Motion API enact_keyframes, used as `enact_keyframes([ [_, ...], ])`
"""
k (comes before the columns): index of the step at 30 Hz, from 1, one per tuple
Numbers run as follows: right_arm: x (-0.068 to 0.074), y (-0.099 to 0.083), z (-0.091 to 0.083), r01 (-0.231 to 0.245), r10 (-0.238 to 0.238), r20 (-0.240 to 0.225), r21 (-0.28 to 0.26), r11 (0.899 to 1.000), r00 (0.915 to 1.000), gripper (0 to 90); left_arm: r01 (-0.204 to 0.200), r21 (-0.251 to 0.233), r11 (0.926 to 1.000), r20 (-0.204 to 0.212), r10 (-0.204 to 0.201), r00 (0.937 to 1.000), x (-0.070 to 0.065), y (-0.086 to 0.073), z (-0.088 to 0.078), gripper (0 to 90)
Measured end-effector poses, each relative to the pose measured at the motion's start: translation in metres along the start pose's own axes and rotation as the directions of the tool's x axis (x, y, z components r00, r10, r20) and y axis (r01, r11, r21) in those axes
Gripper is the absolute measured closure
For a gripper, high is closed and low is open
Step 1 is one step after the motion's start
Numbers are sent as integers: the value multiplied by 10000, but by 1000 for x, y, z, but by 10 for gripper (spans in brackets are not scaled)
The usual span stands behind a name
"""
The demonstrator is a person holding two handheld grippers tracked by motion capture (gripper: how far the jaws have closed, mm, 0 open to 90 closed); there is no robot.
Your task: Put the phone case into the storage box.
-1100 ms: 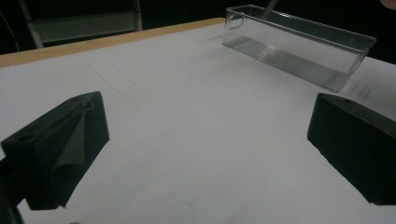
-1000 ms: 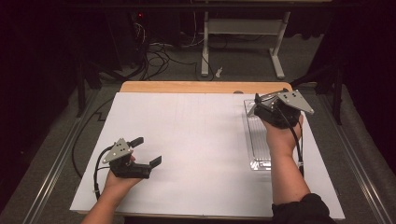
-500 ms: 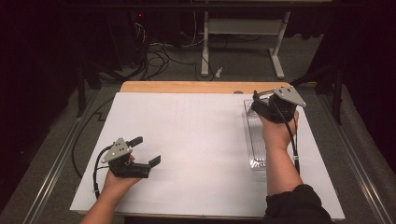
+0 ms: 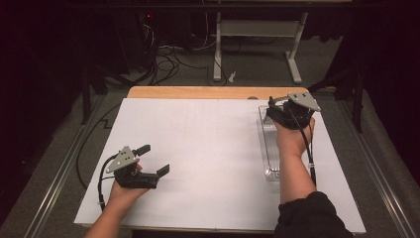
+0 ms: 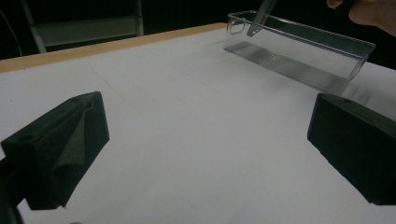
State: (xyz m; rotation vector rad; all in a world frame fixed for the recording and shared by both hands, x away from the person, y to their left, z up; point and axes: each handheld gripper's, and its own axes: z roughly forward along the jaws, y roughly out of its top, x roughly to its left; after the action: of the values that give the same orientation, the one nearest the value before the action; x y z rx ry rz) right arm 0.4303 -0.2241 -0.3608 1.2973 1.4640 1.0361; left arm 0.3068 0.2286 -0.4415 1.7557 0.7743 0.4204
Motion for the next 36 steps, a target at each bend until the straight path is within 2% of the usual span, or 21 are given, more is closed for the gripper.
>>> enact_keyframes([
  [19,2,6,23,-458,434,474,520,9976,9979,134,114,-140,9998,-27,-114,9999,2,1,-3,2],
  [30,6,8,38,-323,248,701,1079,9936,9972,134,133,-138,9998,21,-133,9999,2,1,-3,2],
  [36,8,10,44,-154,76,604,1292,9915,9981,135,160,-55,9999,88,-160,9998,3,1,-2,2],
])
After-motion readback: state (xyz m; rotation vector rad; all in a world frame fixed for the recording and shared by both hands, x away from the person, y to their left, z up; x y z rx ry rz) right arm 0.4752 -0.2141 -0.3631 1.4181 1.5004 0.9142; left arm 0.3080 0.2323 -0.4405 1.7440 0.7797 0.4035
